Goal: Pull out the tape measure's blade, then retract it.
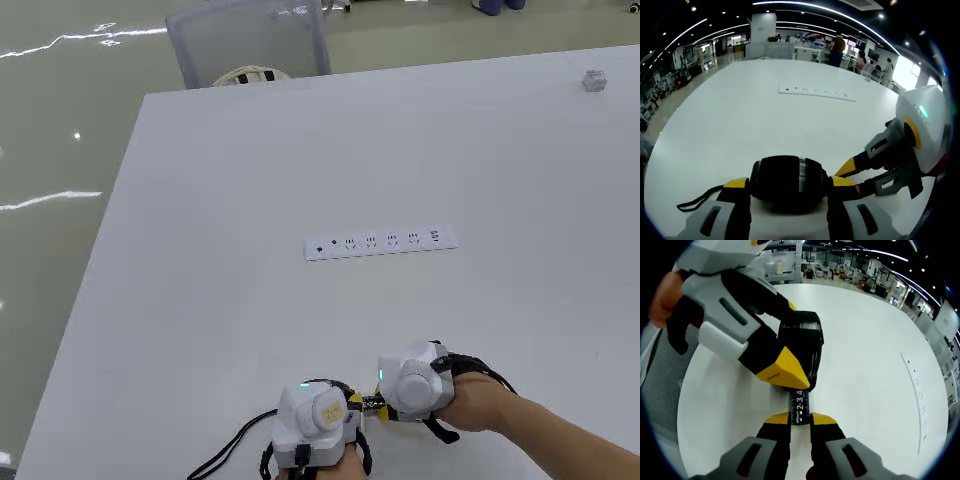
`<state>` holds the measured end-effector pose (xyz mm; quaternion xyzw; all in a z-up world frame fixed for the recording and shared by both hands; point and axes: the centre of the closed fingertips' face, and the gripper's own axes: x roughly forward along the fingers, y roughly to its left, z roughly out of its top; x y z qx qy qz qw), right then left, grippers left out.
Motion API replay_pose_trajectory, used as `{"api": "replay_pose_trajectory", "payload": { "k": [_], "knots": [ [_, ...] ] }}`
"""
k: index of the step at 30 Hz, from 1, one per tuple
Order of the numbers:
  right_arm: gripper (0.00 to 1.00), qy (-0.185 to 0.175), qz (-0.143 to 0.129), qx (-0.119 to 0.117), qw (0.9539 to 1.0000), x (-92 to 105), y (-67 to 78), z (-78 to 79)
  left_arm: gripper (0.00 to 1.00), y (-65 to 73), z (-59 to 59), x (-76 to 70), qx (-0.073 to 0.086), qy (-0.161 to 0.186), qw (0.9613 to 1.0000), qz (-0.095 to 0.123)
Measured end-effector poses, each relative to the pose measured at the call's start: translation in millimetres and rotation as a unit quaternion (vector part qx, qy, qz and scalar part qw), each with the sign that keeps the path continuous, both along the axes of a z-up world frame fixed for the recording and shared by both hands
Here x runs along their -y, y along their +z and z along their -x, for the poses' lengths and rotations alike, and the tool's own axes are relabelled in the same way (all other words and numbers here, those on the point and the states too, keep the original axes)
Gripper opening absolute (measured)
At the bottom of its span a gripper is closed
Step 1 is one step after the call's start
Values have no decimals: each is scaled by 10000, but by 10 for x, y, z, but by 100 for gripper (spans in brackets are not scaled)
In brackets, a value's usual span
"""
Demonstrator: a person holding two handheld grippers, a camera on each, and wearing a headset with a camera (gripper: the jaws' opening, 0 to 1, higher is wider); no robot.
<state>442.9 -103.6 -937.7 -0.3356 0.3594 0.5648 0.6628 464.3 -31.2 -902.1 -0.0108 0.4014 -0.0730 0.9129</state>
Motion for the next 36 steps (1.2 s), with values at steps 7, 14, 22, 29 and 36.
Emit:
{"api": "replay_pose_trajectory", "payload": {
  "k": [7,14,22,29,36],
  "knots": [
    [14,-20,-12,-12,10000,-34,6,-6,58,-5,-4,0,15,5,10000,1],
    [14,-12,-11,-20,10000,-75,-8,-12,58,4,-3,4,17,2,10000,-2],
    [14,-5,4,-48,10000,-112,-5,-15,58,1,-5,1,21,4,10000,-1],
    [14,21,38,-64,10000,-133,-21,-21,58,-1,-8,4,18,6,10000,0],
    [14,-40,9,-102,9999,-140,-24,-23,58,1,-4,5,14,5,10000,0]
  ]
}}
